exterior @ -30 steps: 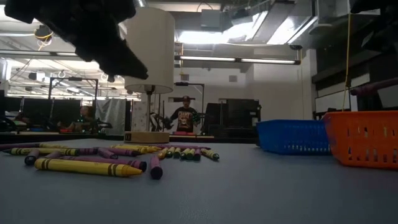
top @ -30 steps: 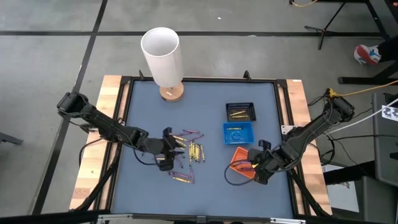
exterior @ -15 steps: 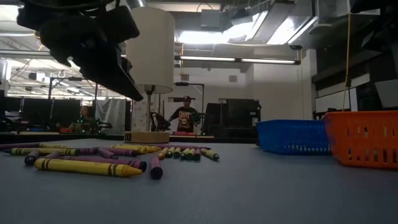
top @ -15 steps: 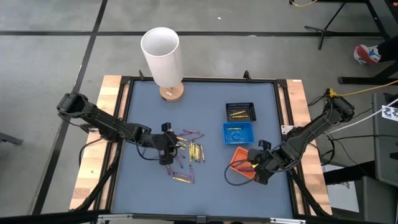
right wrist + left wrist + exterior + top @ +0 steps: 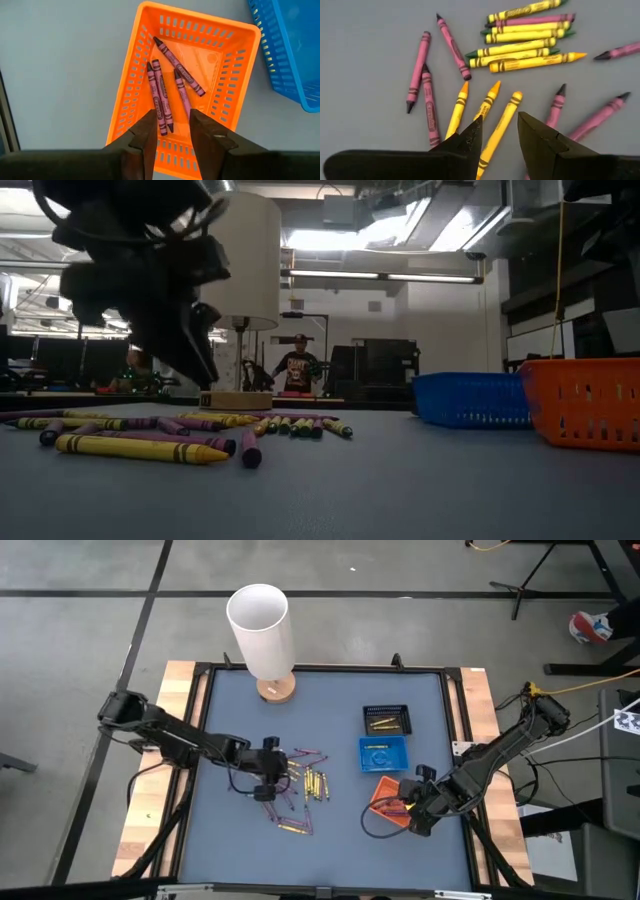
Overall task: Sort crayons
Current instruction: Put the yellow crayon into the black bin
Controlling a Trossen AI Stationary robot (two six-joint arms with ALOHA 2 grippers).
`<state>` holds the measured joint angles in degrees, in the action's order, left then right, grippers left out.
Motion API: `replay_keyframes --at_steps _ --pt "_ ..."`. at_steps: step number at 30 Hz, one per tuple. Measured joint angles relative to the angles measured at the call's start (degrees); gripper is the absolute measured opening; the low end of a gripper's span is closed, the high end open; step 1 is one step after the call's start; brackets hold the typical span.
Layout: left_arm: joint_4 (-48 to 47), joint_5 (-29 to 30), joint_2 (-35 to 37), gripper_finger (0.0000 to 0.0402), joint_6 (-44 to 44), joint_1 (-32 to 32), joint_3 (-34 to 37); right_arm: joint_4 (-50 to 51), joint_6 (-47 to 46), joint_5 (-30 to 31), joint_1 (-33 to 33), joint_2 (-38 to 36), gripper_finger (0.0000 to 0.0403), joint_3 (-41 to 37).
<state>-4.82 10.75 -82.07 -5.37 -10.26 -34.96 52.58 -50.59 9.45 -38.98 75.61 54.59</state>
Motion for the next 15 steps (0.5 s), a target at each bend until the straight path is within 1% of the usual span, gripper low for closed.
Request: replay_keyframes --at_steps 3,7,15 --pt "0.3 -0.3 -2.2 0.0108 0.0 0.5 0.0 0.0 0.0 0.0 0.0 0.0 0.0113 0.0" --pt "0.6 -3.0 -4.9 0.0108 0.0 1.1 0.0 0.0 0.0 0.0 0.0 0.0 0.0113 0.0" --pt "1.2 -2.9 -7.8 0.0108 0.0 1.3 0.0 0.0 0.0 0.1 0.0 0.0 0.0113 0.0"
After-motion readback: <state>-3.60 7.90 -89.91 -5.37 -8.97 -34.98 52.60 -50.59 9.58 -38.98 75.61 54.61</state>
